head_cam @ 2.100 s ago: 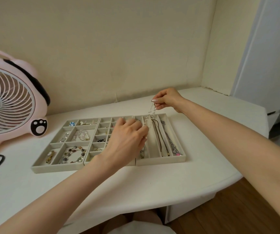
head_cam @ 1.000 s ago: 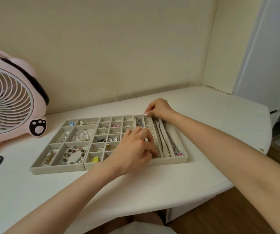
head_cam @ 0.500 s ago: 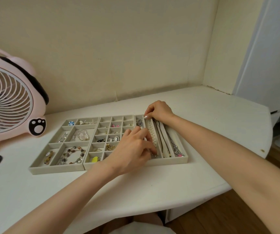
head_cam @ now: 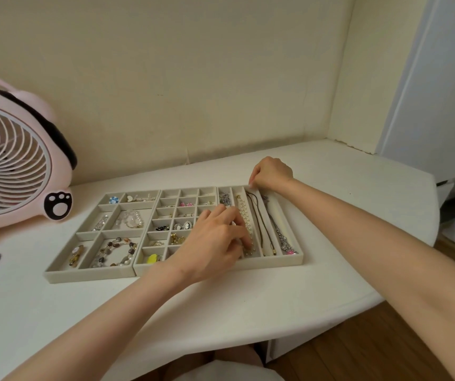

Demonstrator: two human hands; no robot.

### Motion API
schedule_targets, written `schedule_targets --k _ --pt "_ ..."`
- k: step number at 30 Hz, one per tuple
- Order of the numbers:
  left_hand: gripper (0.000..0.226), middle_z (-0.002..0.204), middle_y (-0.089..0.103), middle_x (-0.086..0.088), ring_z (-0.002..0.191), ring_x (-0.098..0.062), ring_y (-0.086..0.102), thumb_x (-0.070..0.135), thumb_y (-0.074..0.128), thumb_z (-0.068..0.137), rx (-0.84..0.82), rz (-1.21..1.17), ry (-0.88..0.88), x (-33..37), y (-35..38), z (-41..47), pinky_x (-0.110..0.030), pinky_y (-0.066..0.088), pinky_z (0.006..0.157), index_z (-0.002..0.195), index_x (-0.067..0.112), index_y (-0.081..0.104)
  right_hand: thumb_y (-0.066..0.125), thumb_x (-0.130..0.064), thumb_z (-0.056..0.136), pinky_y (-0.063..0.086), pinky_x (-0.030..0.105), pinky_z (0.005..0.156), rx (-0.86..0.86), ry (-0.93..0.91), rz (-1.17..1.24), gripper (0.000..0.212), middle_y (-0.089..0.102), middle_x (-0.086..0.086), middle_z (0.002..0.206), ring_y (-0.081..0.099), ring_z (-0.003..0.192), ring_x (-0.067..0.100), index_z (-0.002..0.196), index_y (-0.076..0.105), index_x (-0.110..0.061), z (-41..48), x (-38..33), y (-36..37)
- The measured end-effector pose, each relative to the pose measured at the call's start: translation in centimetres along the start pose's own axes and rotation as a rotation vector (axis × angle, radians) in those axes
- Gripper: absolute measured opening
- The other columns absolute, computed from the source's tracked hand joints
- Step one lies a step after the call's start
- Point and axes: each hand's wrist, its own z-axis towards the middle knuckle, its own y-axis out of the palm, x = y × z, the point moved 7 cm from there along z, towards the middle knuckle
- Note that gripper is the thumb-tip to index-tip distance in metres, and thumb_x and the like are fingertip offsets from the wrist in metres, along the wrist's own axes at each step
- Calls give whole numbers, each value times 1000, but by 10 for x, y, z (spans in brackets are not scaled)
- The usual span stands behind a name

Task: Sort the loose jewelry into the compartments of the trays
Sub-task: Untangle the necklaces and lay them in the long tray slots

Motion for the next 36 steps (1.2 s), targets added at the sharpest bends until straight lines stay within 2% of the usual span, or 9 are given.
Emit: schedule_targets --k 3,8,15,19,21,24,27,30,36 --pt "35 93 53 7 89 -12 42 13 41 71 40 -44 -23 -4 0 3 -27 31 78 88 25 70 76 -20 71 47 26 71 10 -12 -120 19 72 0 93 65 92 21 89 75 -18 -2 0 4" --pt "31 93 51 5 86 -12 38 5 45 75 129 -74 -105 -15 -6 10 -27 30 76 90 19 69 71 -22 79 39 27 66 70 -66 -243 21 69 5 98 64 93 25 97 70 -13 -9 -11 10" --pt "26 94 52 0 94 -17 44 1 49 80 237 -124 -211 -27 -16 17 -30 37 82 90 15 69 70 -22 77 41 26 64 -38 47 -122 20 69 4 96 64 88 23 93 67 -11 -5 0 18" --pt "25 99 52 1 97 -13 43 2 49 85 241 -158 -254 -31 -19 22 -24 34 82 94 17 67 79 -26 69 49 29 73 -80 104 97 33 69 4 96 63 89 23 96 70 -9 1 10 9" --pt "23 101 52 4 98 -11 44 5 49 87 226 -207 -286 -33 -19 27 -20 34 80 99 18 65 77 -19 71 46 26 64 -134 103 327 28 68 4 87 58 76 18 94 71 -5 -2 11 -1" --pt "21 105 59 3 95 -9 54 8 52 89 243 -400 -365 -38 -19 38 -14 42 73 107 16 58 68 -7 78 38 21 50 -236 54 610 3 68 3 76 47 58 12 81 67 -6 -17 6 -15" --pt "32 109 62 1 99 -11 58 13 59 88 253 -632 -489 -48 -11 53 -20 49 77 118 13 48 60 -1 82 40 20 49 -327 -31 826 16 70 10 79 49 53 10 70 56 -10 -26 0 -20" --pt "49 117 60 -2 107 -15 57 17 67 84 210 -832 -591 -58 2 68 -30 48 88 125 11 41 59 2 85 42 20 48 -385 -101 940 19 69 11 76 50 53 12 69 54 -8 -30 -2 -22" --pt "38 95 69 -6 92 -19 64 15 72 80 174 -862 -611 -65 12 81 -27 47 76 113 12 54 60 4 85 54 21 59 -380 -135 992 14 69 5 73 64 63 12 91 62 -8 -31 4 -28"
